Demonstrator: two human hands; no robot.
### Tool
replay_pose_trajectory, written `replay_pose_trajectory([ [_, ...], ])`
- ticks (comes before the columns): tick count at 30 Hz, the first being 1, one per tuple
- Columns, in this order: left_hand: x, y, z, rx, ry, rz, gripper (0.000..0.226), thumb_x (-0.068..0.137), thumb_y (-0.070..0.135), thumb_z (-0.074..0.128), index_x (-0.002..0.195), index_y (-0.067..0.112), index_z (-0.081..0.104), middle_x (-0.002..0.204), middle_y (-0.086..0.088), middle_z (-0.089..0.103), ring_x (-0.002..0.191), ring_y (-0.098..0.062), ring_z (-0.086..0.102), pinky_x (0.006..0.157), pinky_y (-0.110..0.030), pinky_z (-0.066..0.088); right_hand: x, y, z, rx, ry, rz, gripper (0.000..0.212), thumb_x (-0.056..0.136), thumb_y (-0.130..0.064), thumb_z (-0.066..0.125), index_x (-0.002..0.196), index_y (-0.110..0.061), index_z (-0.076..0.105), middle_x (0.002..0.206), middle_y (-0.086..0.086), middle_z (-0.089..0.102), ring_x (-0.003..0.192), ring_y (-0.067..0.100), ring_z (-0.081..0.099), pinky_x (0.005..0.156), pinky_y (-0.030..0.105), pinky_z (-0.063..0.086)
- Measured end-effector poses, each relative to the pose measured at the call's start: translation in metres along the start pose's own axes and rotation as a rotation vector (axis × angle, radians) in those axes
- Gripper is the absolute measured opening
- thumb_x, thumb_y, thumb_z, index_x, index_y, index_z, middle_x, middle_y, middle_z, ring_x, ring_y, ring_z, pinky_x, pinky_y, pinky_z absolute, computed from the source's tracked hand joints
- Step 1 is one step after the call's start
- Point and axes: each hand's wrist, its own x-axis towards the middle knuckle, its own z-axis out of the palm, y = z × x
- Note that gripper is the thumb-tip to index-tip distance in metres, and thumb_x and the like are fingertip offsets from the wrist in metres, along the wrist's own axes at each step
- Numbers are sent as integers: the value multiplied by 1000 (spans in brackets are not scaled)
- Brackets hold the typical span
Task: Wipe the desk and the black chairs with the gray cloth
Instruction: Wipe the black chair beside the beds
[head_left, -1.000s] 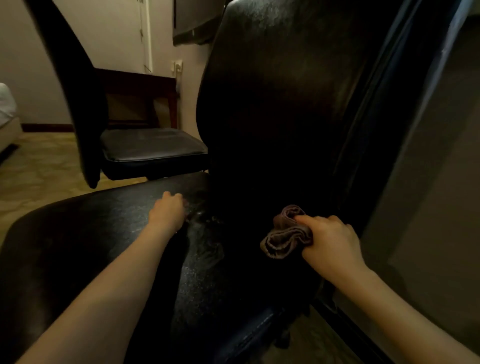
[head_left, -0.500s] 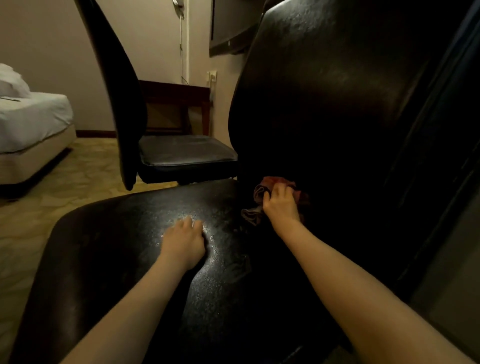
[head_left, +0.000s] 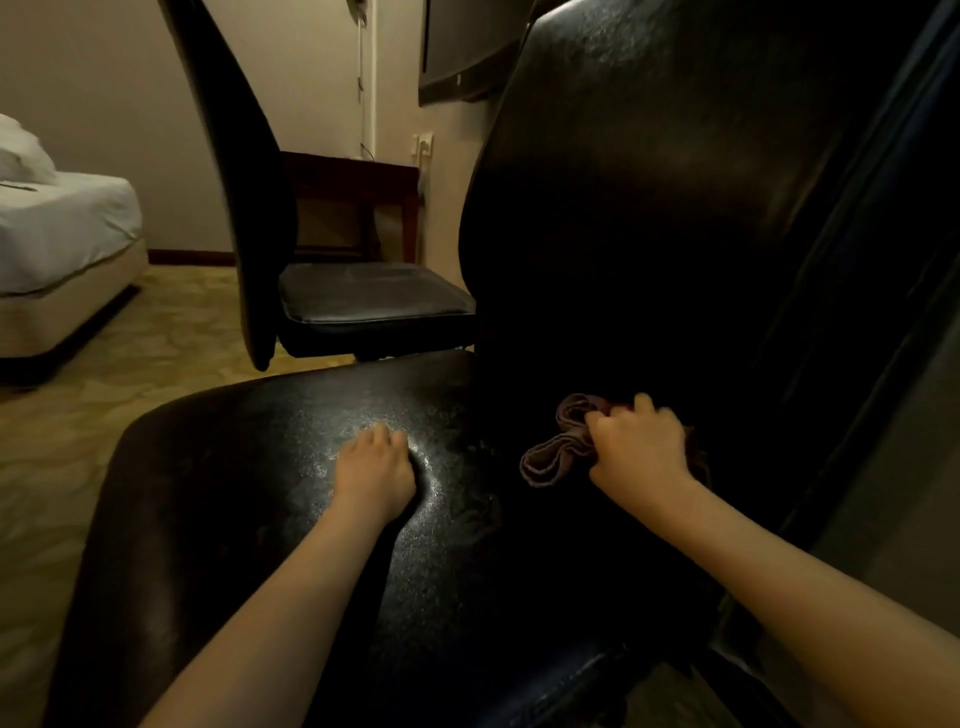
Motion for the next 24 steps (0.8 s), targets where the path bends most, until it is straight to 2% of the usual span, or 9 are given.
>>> replay_pose_trajectory([
  [2,-1,-2,0,0,-12,-2,34,98,17,27,128,6,39,134,-13,40,124,-28,39,100,-34,33,-5,4,2,-62,197,-39,58,50,-26,88,103,-10,69,92,14,68,93,38,61,72,40,51],
  [3,0,-2,-1,-2,-14,-4,35,98,17,27,128,6,38,135,-14,40,125,-28,38,100,-34,33,-8,7,6,-67,276,-51,60,34,-21,92,90,-8,73,80,13,68,80,38,64,63,40,52],
  [4,0,-3,-2,-6,-16,-7,35,98,18,27,129,6,38,136,-14,39,126,-28,38,100,-35,33,-12,9,9,-72,298,-59,57,28,-17,91,82,-8,75,73,12,67,73,37,65,60,39,52],
  [6,-2,-2,-3,-7,-19,-3,36,98,18,27,130,6,37,136,-15,38,126,-29,37,101,-35,33,-23,16,17,-80,284,-62,50,29,-15,91,76,-10,75,70,10,67,72,35,65,61,38,52],
  [9,-3,-1,-1,21,-24,8,36,98,16,26,131,6,37,137,-15,38,127,-28,38,101,-34,34,-47,28,20,-41,317,-86,53,30,-12,90,81,-9,75,75,11,69,74,36,65,62,37,52],
  [13,1,-1,-1,28,-36,-2,36,97,15,25,131,7,37,138,-14,38,128,-28,38,101,-35,35,-64,44,2,51,536,-114,49,42,-6,85,90,-9,74,86,12,70,75,35,64,62,36,48],
  [17,4,1,-5,33,-43,11,35,98,14,25,130,6,37,137,-15,38,126,-29,39,100,-36,36,-51,54,-36,15,742,-88,39,60,-15,82,97,-11,72,93,12,69,80,35,62,68,36,36],
  [20,2,-2,-7,6,-44,25,34,99,14,26,129,5,38,134,-17,39,125,-31,39,99,-37,36,-42,64,-50,-13,824,-75,38,62,-18,82,99,-13,72,97,12,70,81,35,63,67,34,44],
  [24,-4,-3,-5,-11,-45,60,32,99,14,27,127,4,38,132,-18,39,124,-33,39,98,-39,37,-49,71,-26,-77,916,-215,22,75,-16,72,97,-15,73,99,13,70,79,33,62,66,35,44],
])
